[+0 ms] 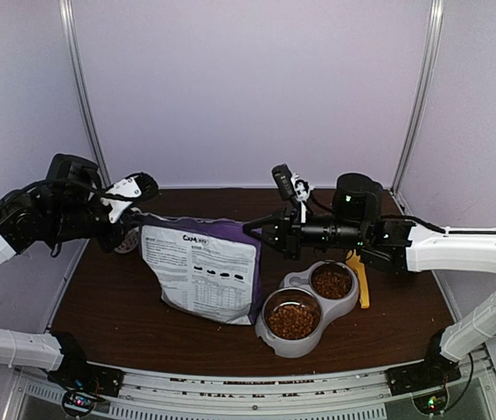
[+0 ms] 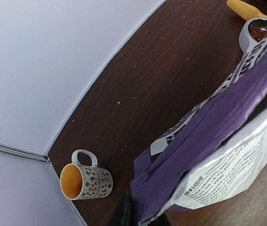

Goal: Serve the pet food
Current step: Press the seal on the pet food bag.

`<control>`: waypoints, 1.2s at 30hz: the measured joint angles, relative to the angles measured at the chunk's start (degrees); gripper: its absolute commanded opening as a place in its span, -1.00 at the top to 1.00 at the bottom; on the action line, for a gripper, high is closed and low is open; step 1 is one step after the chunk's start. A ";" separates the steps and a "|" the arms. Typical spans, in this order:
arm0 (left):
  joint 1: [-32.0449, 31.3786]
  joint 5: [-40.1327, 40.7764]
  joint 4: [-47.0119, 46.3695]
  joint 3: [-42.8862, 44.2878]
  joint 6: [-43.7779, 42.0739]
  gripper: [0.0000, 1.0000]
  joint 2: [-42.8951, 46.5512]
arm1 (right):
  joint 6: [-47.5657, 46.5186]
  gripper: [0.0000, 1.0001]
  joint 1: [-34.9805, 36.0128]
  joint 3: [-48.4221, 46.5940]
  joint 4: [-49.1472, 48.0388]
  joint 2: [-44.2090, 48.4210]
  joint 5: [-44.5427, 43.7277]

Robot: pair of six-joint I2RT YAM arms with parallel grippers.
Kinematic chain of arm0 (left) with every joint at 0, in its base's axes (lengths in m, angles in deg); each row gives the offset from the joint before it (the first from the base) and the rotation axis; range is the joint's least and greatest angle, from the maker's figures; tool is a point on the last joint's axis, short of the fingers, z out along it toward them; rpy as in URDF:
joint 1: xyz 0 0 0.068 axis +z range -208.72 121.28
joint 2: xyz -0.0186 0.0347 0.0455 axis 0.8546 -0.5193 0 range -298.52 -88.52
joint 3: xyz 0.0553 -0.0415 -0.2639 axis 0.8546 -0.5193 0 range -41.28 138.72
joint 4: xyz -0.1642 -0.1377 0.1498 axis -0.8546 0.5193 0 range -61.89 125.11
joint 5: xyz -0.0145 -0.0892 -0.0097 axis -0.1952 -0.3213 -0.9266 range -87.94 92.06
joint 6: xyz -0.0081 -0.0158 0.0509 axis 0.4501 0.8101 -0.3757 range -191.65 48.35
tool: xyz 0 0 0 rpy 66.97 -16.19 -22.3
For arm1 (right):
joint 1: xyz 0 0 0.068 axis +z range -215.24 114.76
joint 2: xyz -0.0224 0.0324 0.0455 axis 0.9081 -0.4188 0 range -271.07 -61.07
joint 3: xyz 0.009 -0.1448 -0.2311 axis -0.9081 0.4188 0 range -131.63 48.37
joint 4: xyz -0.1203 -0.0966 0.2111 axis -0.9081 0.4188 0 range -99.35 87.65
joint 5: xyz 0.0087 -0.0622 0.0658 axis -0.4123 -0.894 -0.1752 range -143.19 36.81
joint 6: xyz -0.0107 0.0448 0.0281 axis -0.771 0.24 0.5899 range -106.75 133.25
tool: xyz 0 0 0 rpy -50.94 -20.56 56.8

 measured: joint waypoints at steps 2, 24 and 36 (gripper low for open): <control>0.22 -0.20 -0.07 -0.57 0.20 0.93 0.74 | 0.07 1.00 -0.09 0.00 0.02 0.00 -0.11; 1.31 -5.81 -3.19 -3.19 0.55 1.00 2.62 | -0.46 1.00 -2.36 -9.27 10.36 -4.26 -11.89; 0.92 -17.62 -4.15 -1.05 1.42 1.00 -3.23 | 1.40 1.00 -8.85 -11.37 10.25 -6.93 -9.94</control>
